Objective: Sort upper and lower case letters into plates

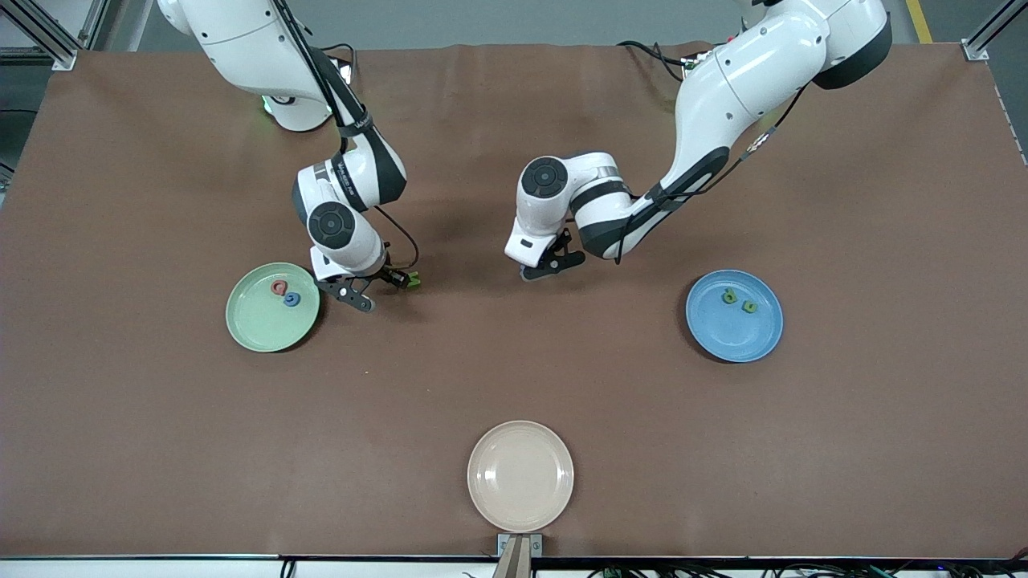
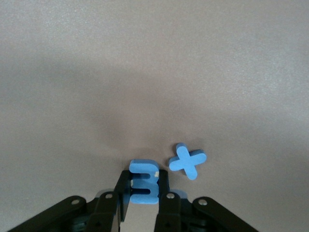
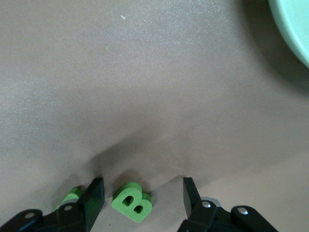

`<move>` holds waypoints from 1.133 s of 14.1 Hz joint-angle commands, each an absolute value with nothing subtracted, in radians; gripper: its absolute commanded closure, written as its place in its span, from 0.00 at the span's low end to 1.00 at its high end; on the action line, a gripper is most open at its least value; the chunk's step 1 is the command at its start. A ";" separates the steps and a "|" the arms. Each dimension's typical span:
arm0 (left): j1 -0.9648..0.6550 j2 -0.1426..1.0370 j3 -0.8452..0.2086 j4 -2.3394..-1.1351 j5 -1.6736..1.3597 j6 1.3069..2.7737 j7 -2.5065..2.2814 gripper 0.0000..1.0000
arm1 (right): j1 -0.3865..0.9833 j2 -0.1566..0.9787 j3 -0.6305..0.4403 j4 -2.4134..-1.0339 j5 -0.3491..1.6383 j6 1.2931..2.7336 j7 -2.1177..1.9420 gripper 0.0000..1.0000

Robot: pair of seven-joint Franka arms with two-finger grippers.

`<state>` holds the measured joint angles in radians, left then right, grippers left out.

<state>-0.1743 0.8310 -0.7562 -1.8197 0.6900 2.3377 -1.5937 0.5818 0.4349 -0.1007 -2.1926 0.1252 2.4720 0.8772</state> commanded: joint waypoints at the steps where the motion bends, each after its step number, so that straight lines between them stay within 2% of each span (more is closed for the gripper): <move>1: -0.181 0.818 -0.744 -1.812 0.676 2.329 -1.615 0.87 | 0.584 0.436 -0.100 -2.206 0.118 2.491 0.882 0.26; 5: -0.111 0.747 -0.788 -1.792 0.637 2.255 -1.597 0.88 | 0.621 0.434 -0.097 -2.203 0.120 2.488 0.945 0.26; 7: -0.004 0.741 -0.874 -1.790 0.637 2.176 -1.527 0.89 | 0.626 0.434 -0.097 -2.203 0.121 2.488 0.948 0.26; 9: 0.180 0.741 -1.006 -1.816 0.638 2.100 -1.421 0.89 | 0.626 0.434 -0.097 -2.204 0.121 2.488 0.948 0.26; 11: 0.331 0.741 -1.093 -1.848 0.655 2.045 -1.327 0.90 | 0.626 0.434 -0.097 -2.209 0.120 2.488 0.946 0.27; 12: 0.391 0.741 -1.117 -1.867 0.669 2.040 -1.293 0.90 | 0.626 0.433 -0.098 -2.210 0.121 2.488 0.946 0.32; 16: 0.598 0.744 -1.158 -1.953 0.788 2.042 -1.169 0.90 | 0.623 0.433 -0.097 -2.212 0.121 2.493 0.946 0.68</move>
